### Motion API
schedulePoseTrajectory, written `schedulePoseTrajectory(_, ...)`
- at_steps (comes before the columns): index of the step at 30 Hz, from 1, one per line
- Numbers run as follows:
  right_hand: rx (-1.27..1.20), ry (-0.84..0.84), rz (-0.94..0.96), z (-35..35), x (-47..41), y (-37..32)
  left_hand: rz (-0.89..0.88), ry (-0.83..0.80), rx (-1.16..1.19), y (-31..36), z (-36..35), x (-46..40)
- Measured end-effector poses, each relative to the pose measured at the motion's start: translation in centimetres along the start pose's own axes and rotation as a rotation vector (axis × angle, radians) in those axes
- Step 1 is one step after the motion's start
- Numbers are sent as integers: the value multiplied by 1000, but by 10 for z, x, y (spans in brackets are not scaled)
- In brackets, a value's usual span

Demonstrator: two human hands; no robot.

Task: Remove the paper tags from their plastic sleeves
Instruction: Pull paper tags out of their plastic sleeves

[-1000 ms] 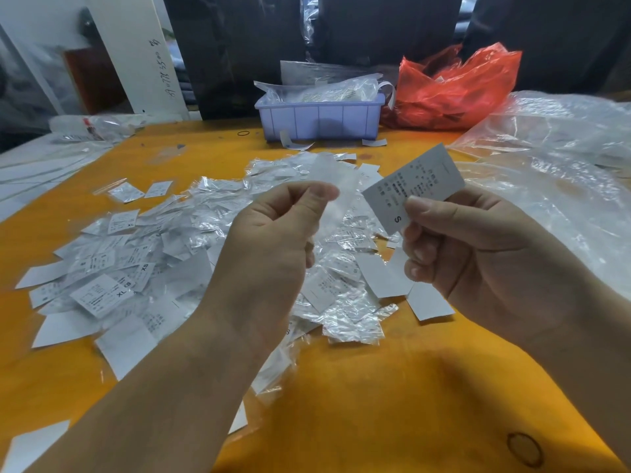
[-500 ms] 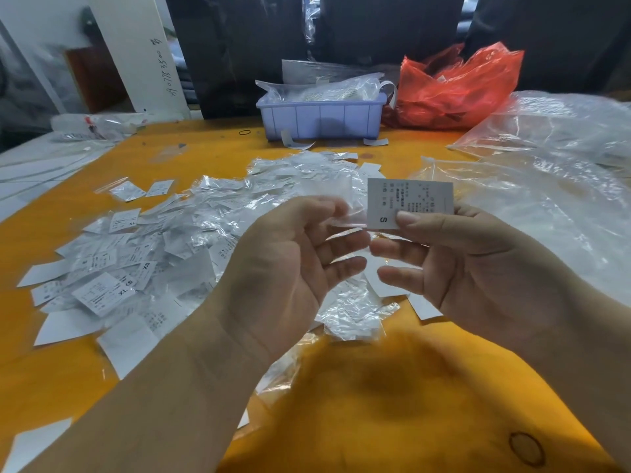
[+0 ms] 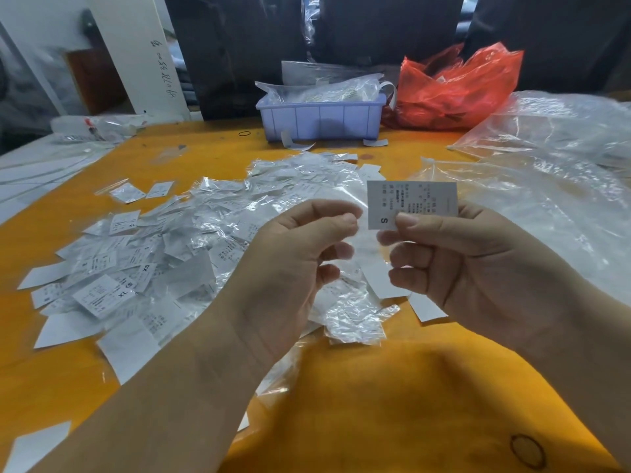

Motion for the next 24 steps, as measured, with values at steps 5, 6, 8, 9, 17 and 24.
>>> schedulePoseTrajectory(5, 124, 124, 78, 10, 0, -10, -24, -46, -87, 1, 0, 1)
schedulePoseTrajectory(6, 145, 140, 92, 12, 0, -11, -23, -61, -101, 1, -1, 1)
schedulePoseTrajectory(8, 180, 156, 107, 13, 0, -13, -11, -83, -129, 0, -3, 1)
schedulePoseTrajectory(9, 201, 149, 108, 13, 0, -13, 3, -91, -131, -1, -3, 1)
schedulePoseTrajectory(17, 267, 53, 97, 11, -1, -11, 43, -173, -108, -4, -6, 2)
schedulePoseTrajectory(24, 181, 161, 51, 18, -2, -8, -21, -80, -4, 3, 0, 2)
Point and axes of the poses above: each hand's wrist, its own x-axis away from the middle knuckle, its own z-axis out of the back of the hand, y = z × x, the point moved 7 cm from there along -x, towards the middle knuckle
